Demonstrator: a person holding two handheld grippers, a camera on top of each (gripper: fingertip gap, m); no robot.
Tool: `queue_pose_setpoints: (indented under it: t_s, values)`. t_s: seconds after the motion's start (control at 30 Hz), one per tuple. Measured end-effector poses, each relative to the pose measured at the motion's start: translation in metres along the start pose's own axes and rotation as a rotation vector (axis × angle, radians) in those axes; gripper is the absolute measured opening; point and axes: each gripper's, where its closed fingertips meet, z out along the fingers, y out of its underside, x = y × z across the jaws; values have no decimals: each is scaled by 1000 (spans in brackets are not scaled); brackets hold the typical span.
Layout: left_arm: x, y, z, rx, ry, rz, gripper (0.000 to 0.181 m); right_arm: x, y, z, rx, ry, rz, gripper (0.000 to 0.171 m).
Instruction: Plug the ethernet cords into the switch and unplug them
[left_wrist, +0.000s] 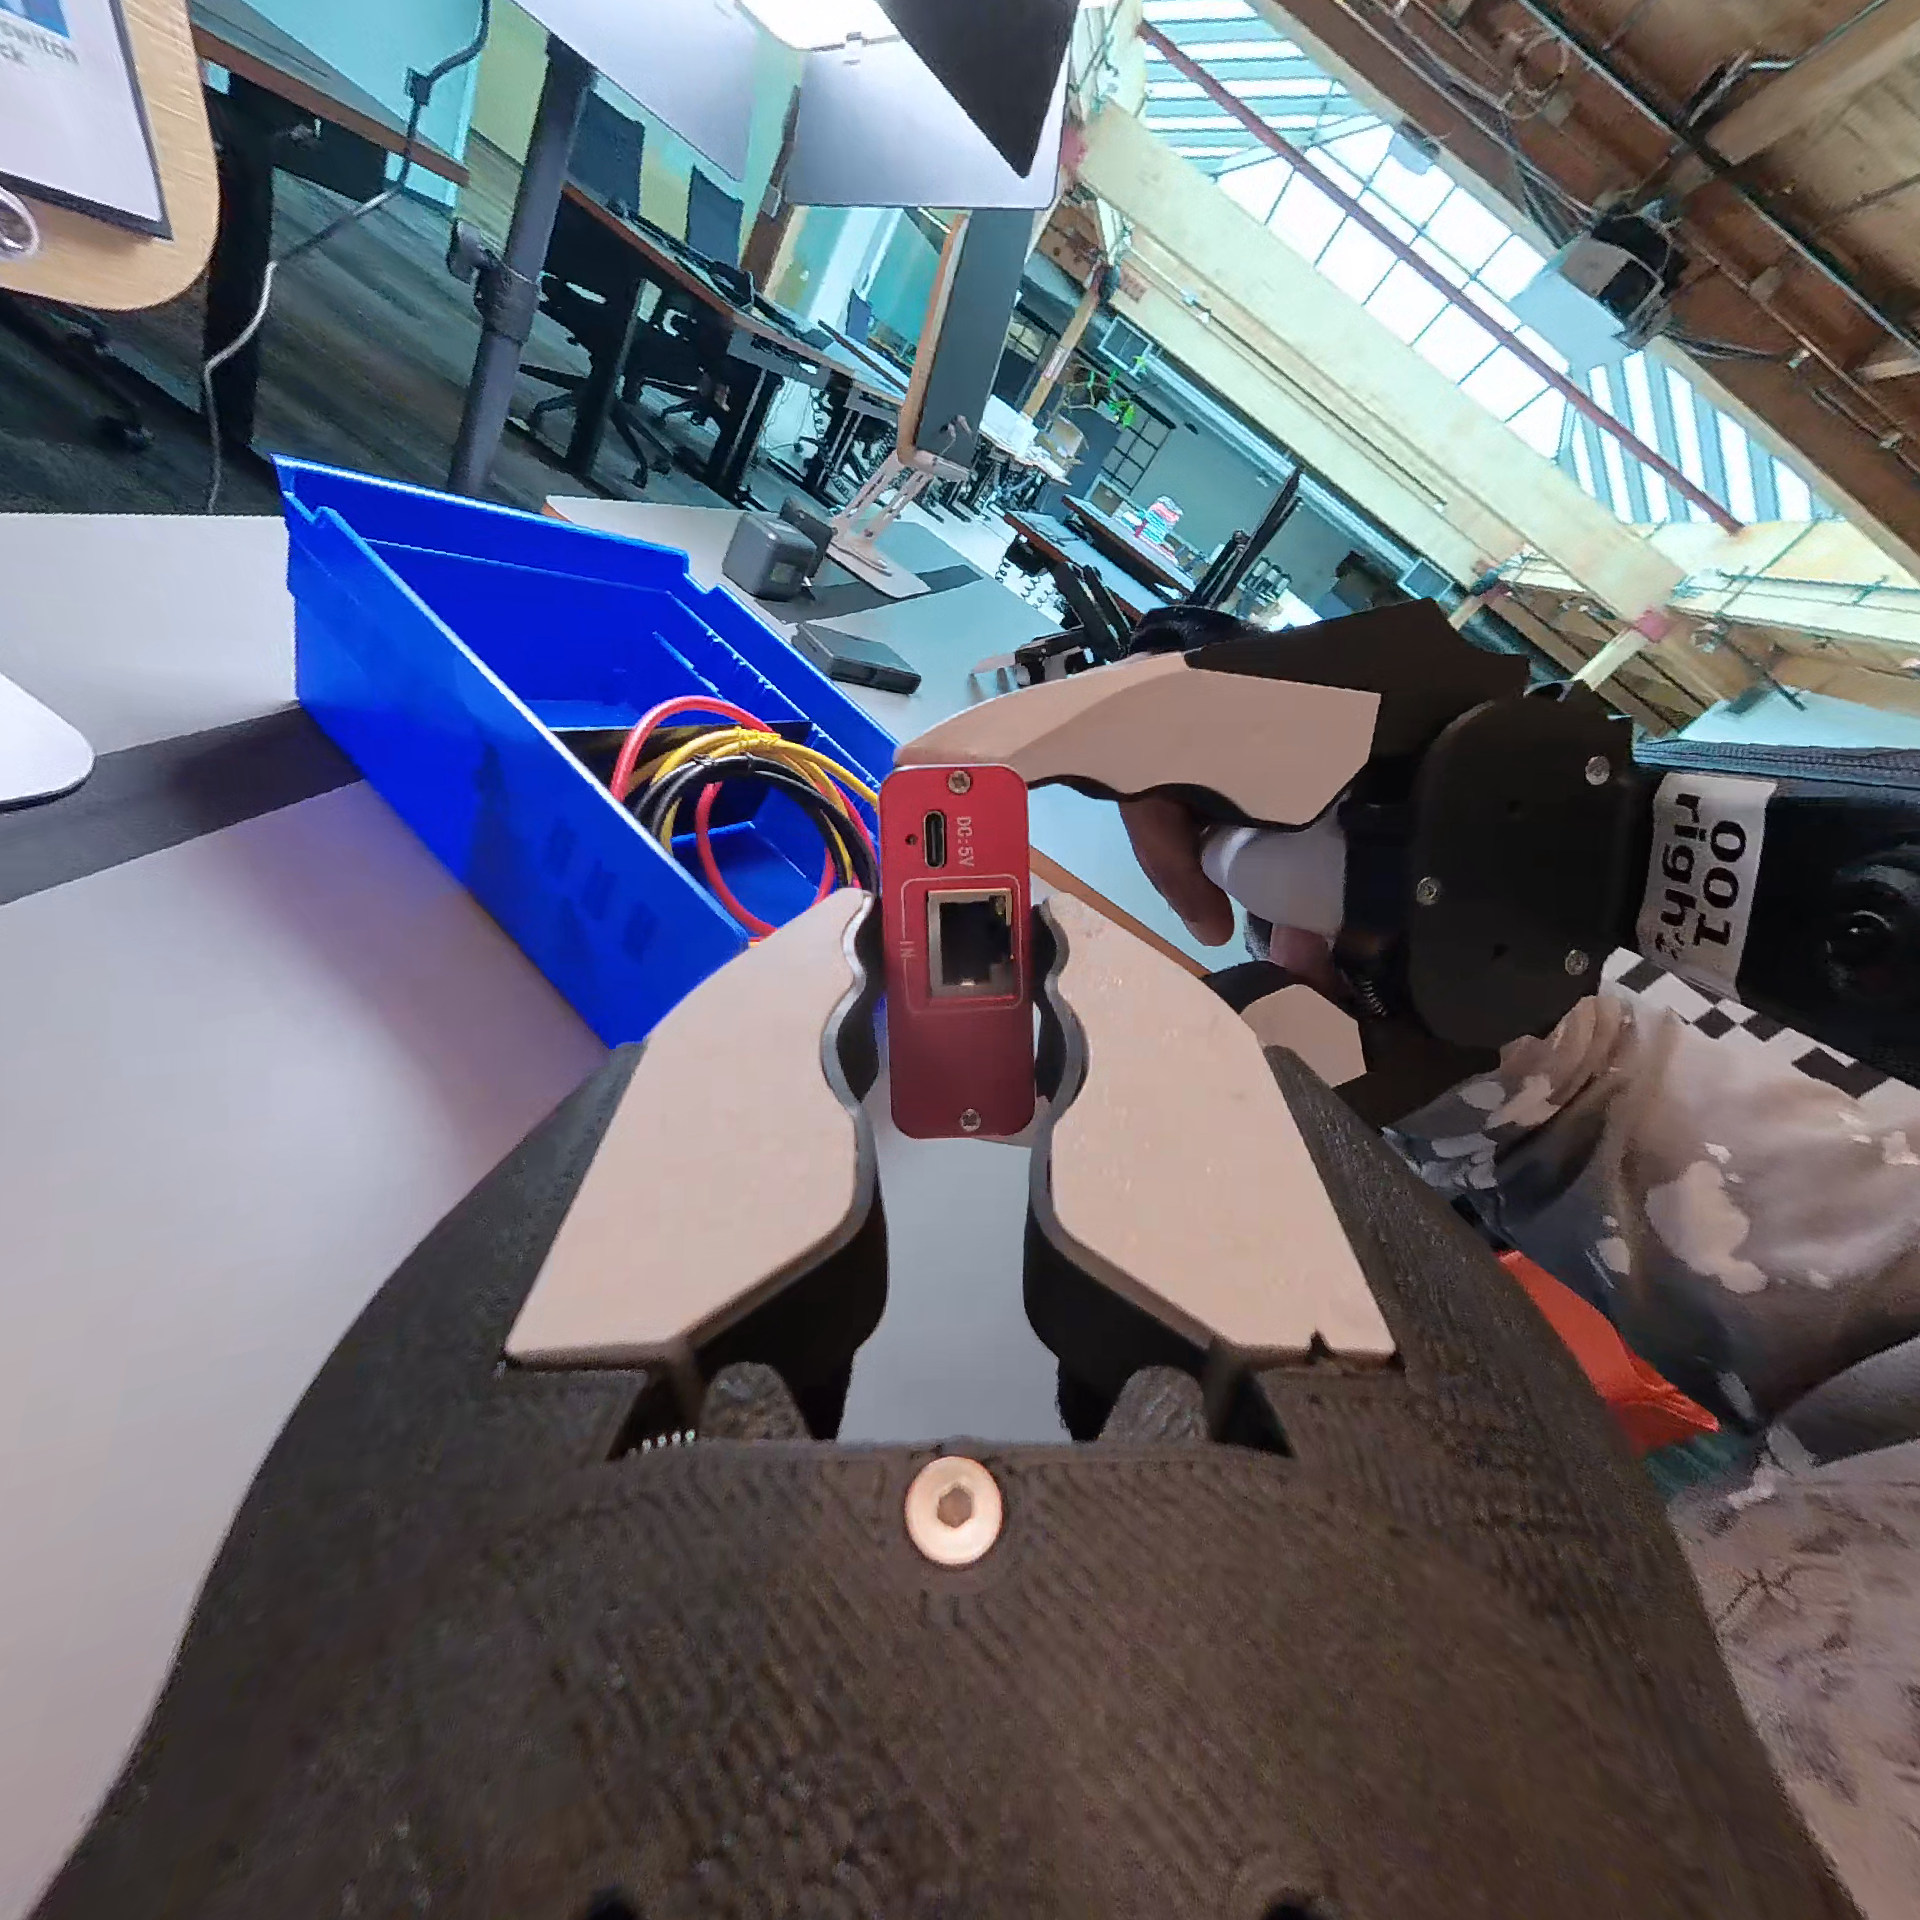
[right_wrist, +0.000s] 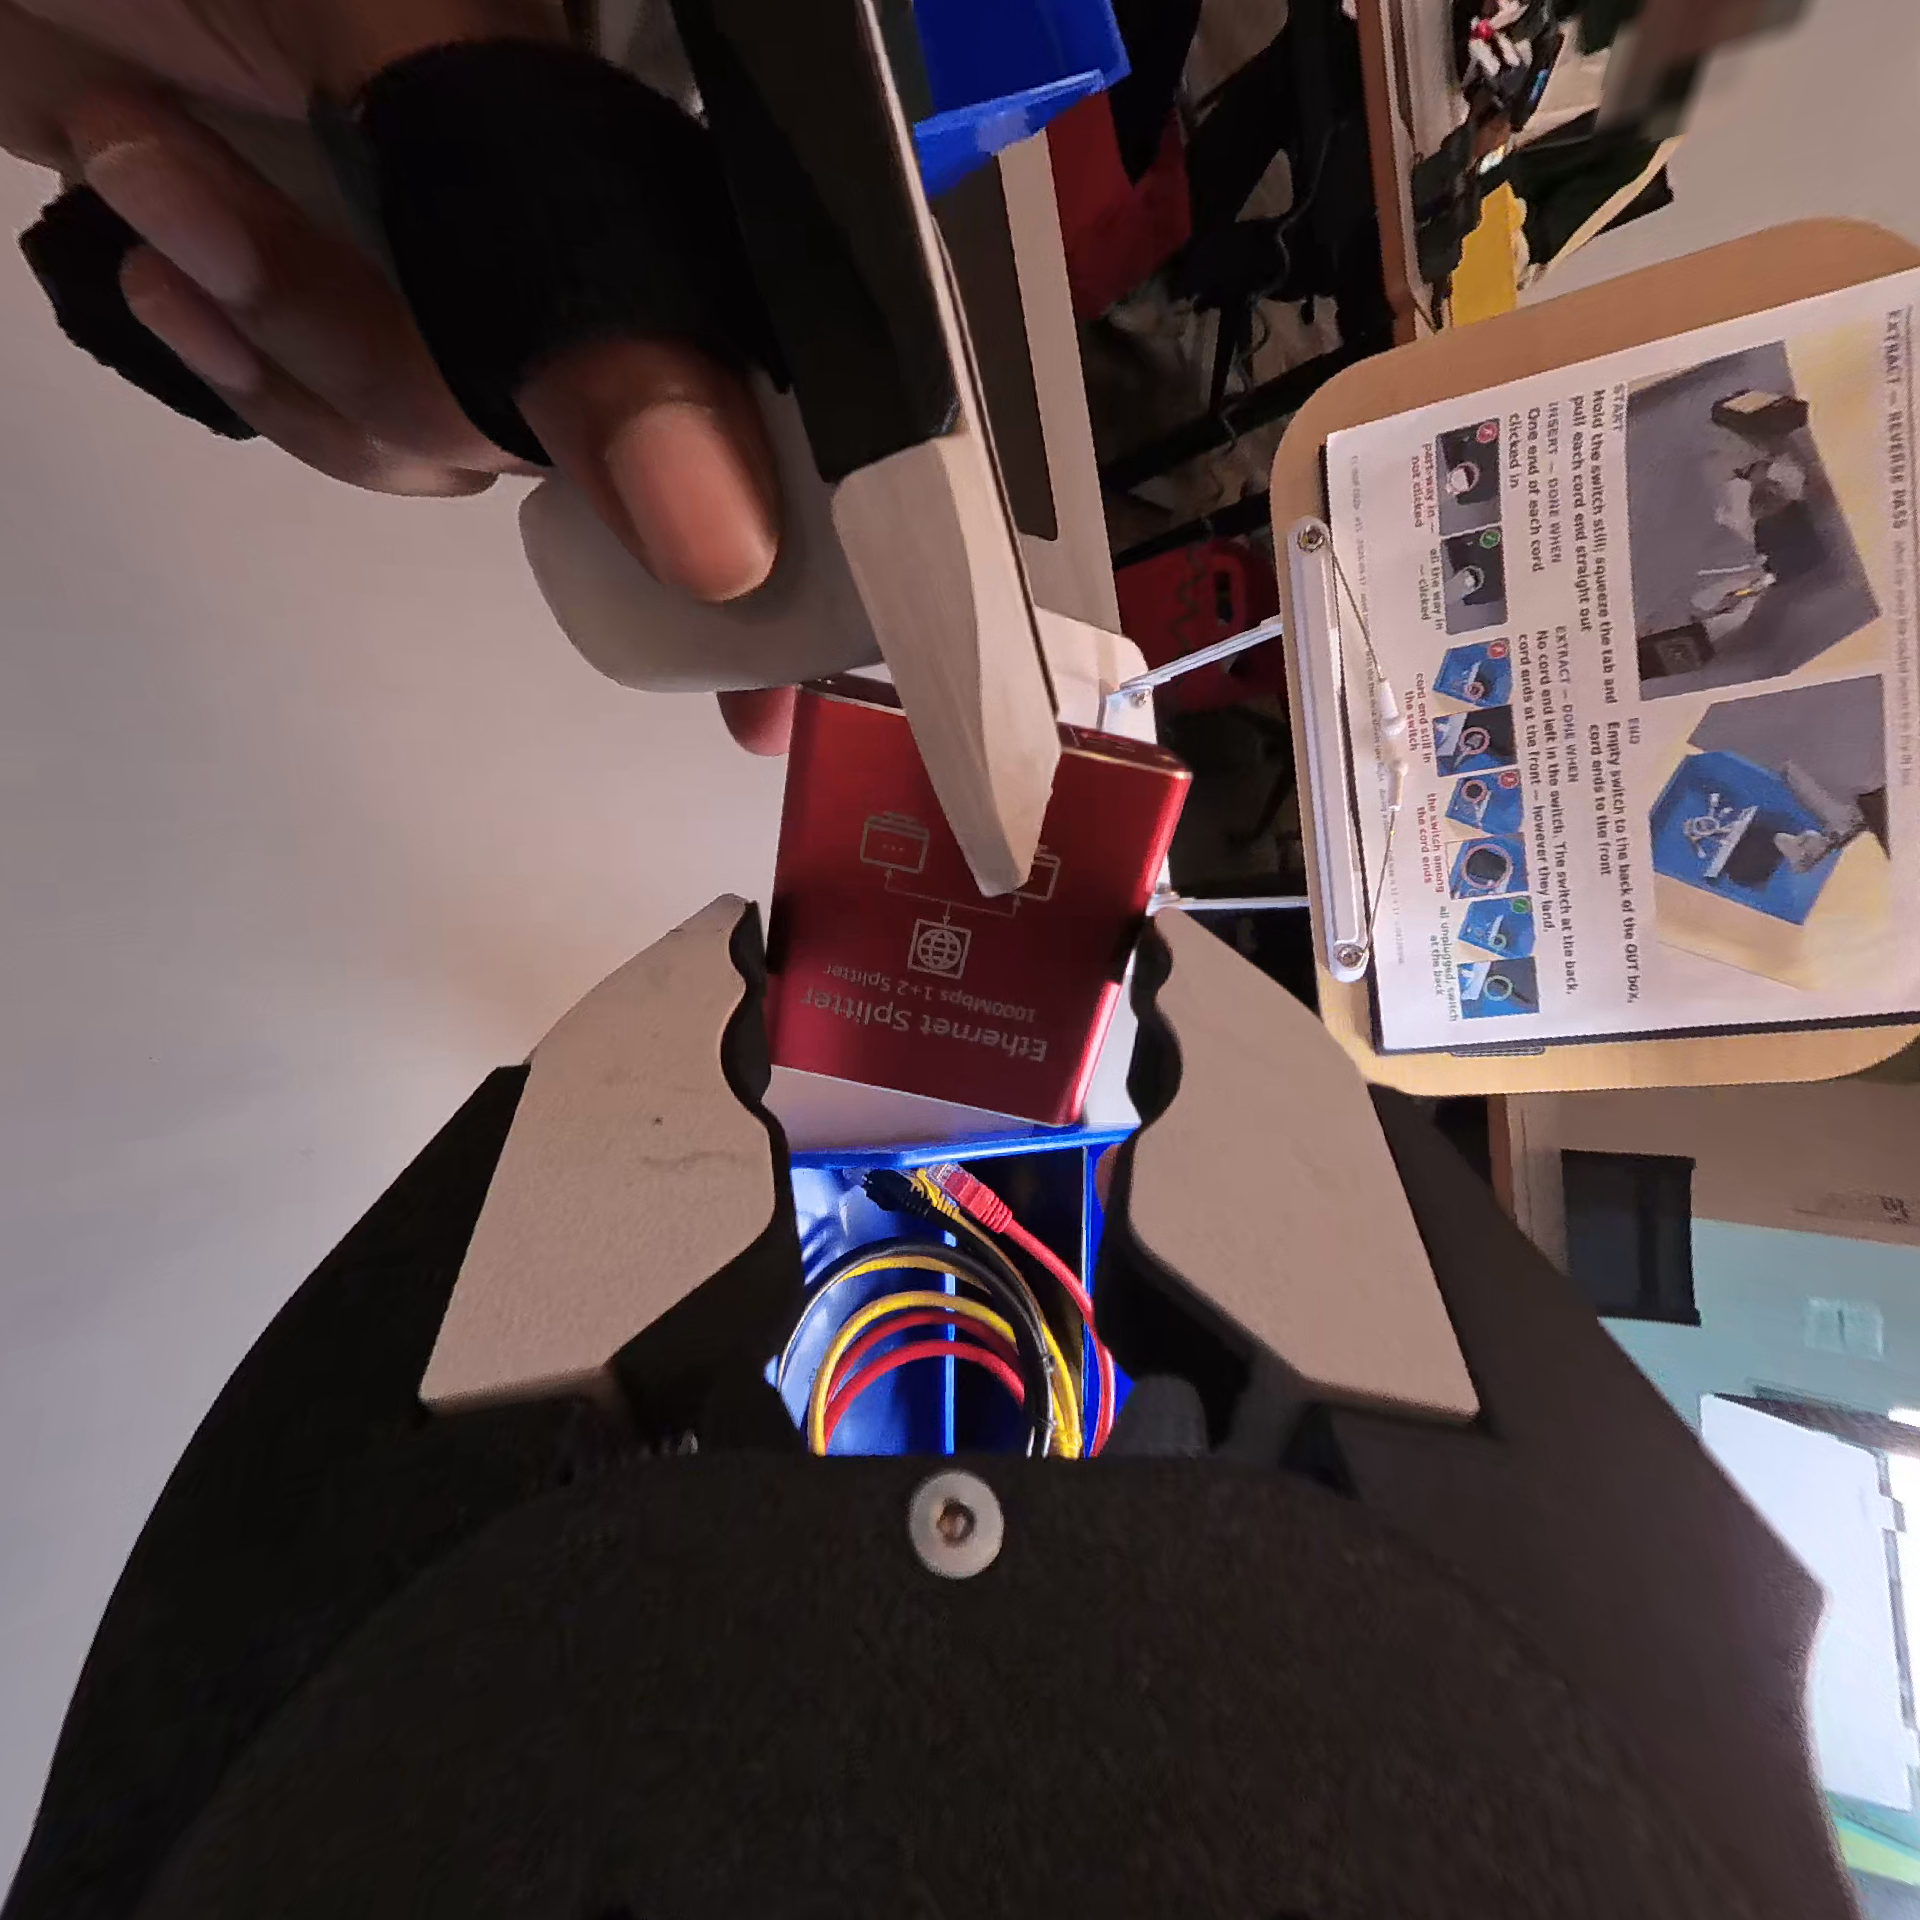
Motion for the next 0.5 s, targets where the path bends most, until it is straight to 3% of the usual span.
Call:
queue_pose_setpoints:
  t_s: [0.13, 0.23, 0.37, 0.5]
  values:
    - [2, -4, -2, 14, 29, -12, 27, 4, -1, -2, 20, -65, 45, 66]
    - [1, -12, -10, 36, 31, -4, 41, 35, 18, -4, -6, -90, 124, 66]
    - [-2, -25, -24, 44, -1, 56, 42, 95, 86, 10, -159, -116, 263, 66]
    - [-4, -27, -36, -47, -126, 275, 47, 129, 179, 42, -327, -175, 407, 66]
